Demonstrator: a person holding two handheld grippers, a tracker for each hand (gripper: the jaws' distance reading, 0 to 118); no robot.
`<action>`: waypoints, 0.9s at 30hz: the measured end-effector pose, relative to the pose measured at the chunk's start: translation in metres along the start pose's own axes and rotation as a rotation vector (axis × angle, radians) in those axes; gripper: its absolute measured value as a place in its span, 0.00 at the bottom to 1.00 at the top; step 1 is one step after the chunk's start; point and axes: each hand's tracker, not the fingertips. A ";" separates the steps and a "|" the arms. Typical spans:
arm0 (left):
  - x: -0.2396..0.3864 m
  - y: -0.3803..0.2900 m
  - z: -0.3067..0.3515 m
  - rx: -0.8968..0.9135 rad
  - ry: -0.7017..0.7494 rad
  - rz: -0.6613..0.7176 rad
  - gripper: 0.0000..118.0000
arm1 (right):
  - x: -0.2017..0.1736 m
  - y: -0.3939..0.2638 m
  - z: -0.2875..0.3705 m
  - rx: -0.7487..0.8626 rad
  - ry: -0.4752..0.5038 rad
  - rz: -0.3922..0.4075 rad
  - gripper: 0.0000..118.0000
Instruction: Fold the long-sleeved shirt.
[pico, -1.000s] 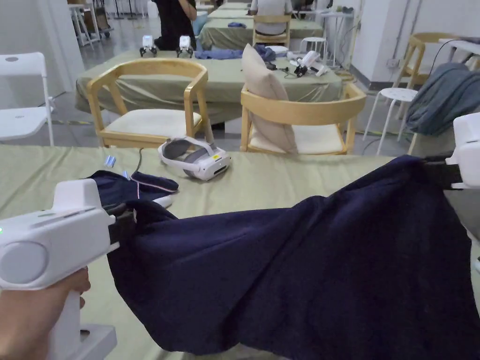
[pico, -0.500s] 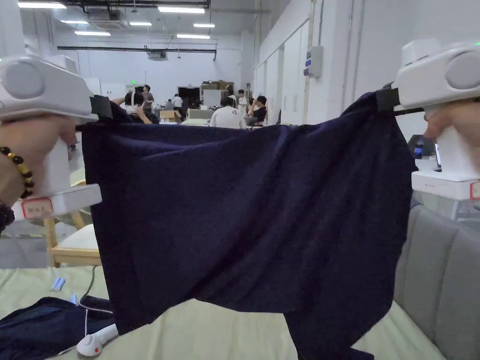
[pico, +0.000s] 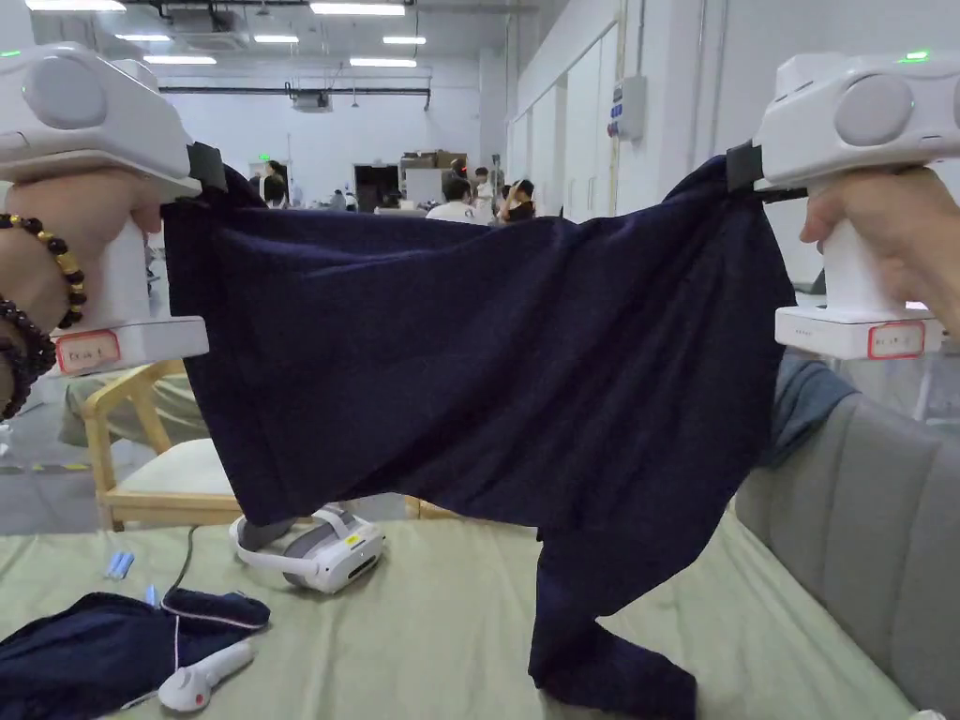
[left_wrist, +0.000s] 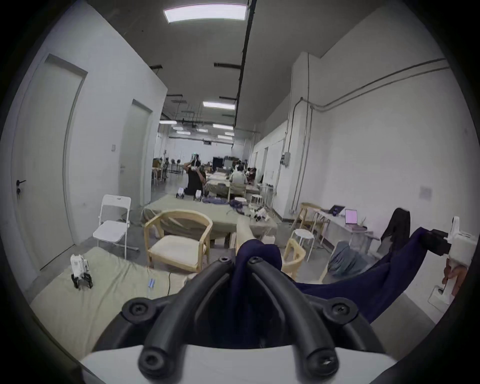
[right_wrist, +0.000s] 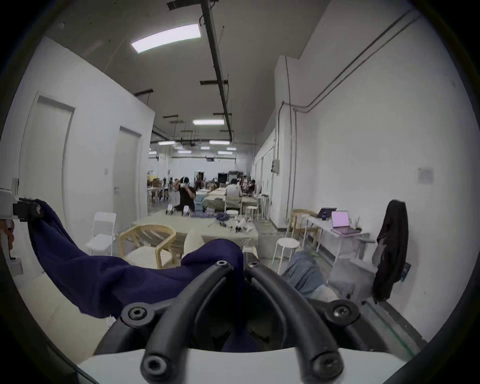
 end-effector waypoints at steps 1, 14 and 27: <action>-0.006 -0.020 -0.006 -0.035 0.004 0.004 0.07 | -0.002 -0.022 -0.006 -0.033 0.003 -0.002 0.03; -0.064 -0.271 -0.045 -0.420 0.036 0.128 0.07 | -0.038 -0.277 -0.021 -0.384 0.101 -0.036 0.03; -0.082 -0.451 0.219 -0.525 0.004 0.127 0.07 | 0.002 -0.447 0.228 -0.634 0.208 -0.016 0.03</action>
